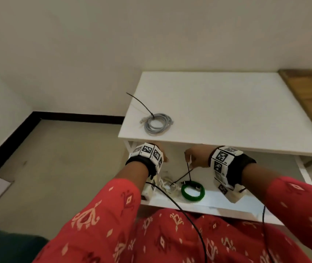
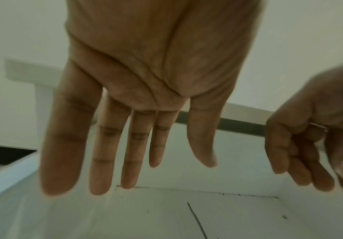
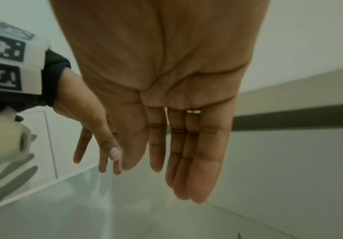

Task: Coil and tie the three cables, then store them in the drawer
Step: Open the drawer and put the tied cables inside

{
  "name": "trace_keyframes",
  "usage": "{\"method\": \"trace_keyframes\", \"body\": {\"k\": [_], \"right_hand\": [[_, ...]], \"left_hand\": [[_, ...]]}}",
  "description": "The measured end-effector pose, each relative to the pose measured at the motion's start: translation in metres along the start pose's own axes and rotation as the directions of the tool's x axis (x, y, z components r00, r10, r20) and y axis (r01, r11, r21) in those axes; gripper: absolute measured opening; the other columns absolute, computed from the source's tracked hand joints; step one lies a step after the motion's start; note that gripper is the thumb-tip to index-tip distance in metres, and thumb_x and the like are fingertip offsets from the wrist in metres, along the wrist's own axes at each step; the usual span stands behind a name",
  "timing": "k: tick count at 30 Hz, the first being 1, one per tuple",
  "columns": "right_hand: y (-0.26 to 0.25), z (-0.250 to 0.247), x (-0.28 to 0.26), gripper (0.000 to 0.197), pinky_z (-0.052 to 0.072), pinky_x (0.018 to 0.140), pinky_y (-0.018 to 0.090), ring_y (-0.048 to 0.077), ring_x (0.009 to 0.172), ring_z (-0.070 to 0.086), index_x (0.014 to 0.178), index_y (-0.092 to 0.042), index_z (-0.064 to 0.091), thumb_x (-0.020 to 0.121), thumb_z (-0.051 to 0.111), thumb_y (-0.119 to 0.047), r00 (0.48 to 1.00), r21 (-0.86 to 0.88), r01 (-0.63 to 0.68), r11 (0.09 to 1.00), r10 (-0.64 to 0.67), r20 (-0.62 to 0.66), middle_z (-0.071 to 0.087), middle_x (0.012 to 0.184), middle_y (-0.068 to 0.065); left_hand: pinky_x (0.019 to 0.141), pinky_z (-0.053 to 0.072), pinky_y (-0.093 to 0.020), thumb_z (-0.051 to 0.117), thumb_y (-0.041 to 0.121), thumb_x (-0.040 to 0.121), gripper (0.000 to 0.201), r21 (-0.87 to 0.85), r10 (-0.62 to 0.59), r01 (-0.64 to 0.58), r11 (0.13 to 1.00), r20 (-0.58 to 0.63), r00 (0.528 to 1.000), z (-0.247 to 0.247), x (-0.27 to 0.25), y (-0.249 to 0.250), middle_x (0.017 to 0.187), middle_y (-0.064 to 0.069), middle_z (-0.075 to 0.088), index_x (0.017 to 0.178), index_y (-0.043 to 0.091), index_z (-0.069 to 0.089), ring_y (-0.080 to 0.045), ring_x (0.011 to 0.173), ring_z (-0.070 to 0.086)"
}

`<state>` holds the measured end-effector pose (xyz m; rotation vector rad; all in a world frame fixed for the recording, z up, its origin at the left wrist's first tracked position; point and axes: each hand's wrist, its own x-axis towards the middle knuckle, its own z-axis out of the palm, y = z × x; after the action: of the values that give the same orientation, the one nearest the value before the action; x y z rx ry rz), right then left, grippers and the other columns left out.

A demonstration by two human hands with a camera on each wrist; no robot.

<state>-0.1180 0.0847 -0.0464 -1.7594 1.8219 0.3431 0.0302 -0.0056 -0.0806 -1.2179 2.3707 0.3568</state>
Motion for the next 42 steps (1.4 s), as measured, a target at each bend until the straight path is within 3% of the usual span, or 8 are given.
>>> {"method": "trace_keyframes", "body": {"k": [2, 5, 13, 17, 20, 26, 31, 42], "right_hand": [[-0.011, -0.012, -0.011, 0.032, 0.047, 0.074, 0.030, 0.023, 0.079, 0.055, 0.114, -0.006, 0.057, 0.086, 0.061, -0.021, 1.000, 0.097, -0.002, 0.995, 0.005, -0.023, 0.065, 0.109, 0.016], [-0.020, -0.026, -0.015, 0.026, 0.050, 0.059, 0.026, 0.021, 0.065, 0.058, 0.106, -0.002, 0.059, 0.085, 0.061, -0.018, 0.991, 0.270, -0.016, 0.963, 0.051, -0.122, 0.064, 0.086, 0.013], [-0.031, -0.059, 0.023, 0.009, 0.053, 0.068, 0.034, 0.030, 0.081, 0.066, 0.086, -0.010, 0.055, 0.085, 0.060, -0.017, 0.909, 0.491, -0.078, 0.868, 0.264, -0.321, 0.064, 0.078, 0.010], [-0.034, -0.072, 0.051, 0.030, 0.049, 0.091, 0.041, 0.032, 0.107, 0.058, 0.109, -0.007, 0.058, 0.086, 0.059, -0.026, 0.853, 0.480, -0.107, 0.871, 0.329, -0.406, 0.060, 0.117, 0.016], [-0.038, -0.076, 0.073, 0.049, 0.041, 0.097, 0.037, 0.032, 0.117, 0.051, 0.125, -0.009, 0.049, 0.086, 0.059, -0.036, 0.865, 0.448, -0.110, 0.887, 0.307, -0.396, 0.052, 0.129, 0.018], [-0.046, -0.078, 0.082, 0.036, 0.044, 0.091, 0.035, 0.031, 0.114, 0.053, 0.119, -0.006, 0.055, 0.083, 0.055, -0.012, 0.861, 0.361, -0.152, 0.920, 0.303, -0.409, 0.058, 0.125, 0.015], [-0.031, -0.068, 0.052, 0.029, 0.049, 0.081, 0.033, 0.030, 0.103, 0.060, 0.107, -0.008, 0.064, 0.078, 0.058, -0.010, 0.869, 0.359, -0.146, 0.922, 0.293, -0.398, 0.066, 0.111, 0.014], [0.033, -0.018, -0.039, 0.035, 0.036, 0.075, 0.027, 0.027, 0.103, 0.055, 0.117, -0.017, 0.057, 0.083, 0.060, -0.022, 0.960, -0.016, -0.067, 0.998, 0.060, -0.275, 0.057, 0.114, 0.010]], "left_hand": [[0.091, 0.050, -0.041, 0.068, 0.037, 0.077, 0.044, -0.058, 0.012, -0.013, 0.998, -0.011, 1.000, -0.013, -0.016, 0.002, 0.125, -0.006, 0.059, 0.118, 0.025, 0.058, -0.029, 0.108, 0.058], [0.086, 0.048, -0.037, 0.063, 0.037, 0.083, 0.042, -0.200, -0.068, 0.057, 0.978, -0.052, 0.996, -0.036, -0.037, 0.001, 0.113, -0.013, 0.064, 0.109, 0.004, 0.058, -0.031, 0.104, 0.060], [0.095, 0.040, -0.040, 0.055, 0.030, 0.088, 0.048, -0.245, -0.088, -0.056, 0.968, -0.540, 0.837, -0.039, -0.047, -0.026, 0.131, -0.010, 0.045, 0.129, 0.012, 0.040, -0.027, 0.127, 0.032], [0.105, 0.035, -0.043, 0.060, 0.034, 0.084, 0.063, -0.376, -0.131, -0.073, 0.924, -0.489, 0.862, -0.032, -0.033, -0.034, 0.140, -0.011, 0.037, 0.136, 0.013, 0.031, -0.029, 0.135, 0.024], [0.107, 0.033, -0.046, 0.061, 0.033, 0.083, 0.070, -0.449, -0.143, -0.082, 0.890, -0.445, 0.884, -0.029, -0.029, -0.033, 0.144, -0.012, 0.030, 0.140, 0.013, 0.024, -0.029, 0.136, 0.021], [0.104, 0.036, -0.048, 0.061, 0.034, 0.083, 0.072, -0.436, -0.142, -0.066, 0.898, -0.429, 0.892, -0.028, -0.032, -0.026, 0.144, -0.012, 0.029, 0.140, 0.013, 0.023, -0.029, 0.134, 0.026], [0.095, 0.040, -0.047, 0.059, 0.033, 0.085, 0.052, -0.396, -0.116, -0.089, 0.914, -0.466, 0.877, -0.030, -0.045, -0.010, 0.130, -0.011, 0.044, 0.127, 0.012, 0.037, -0.028, 0.122, 0.039], [0.102, 0.037, -0.041, 0.055, 0.049, 0.083, 0.071, -0.123, 0.235, -0.304, 0.945, -0.393, 0.889, -0.018, -0.061, 0.027, 0.137, -0.011, 0.040, 0.138, 0.013, 0.028, -0.026, 0.129, 0.033]]}}
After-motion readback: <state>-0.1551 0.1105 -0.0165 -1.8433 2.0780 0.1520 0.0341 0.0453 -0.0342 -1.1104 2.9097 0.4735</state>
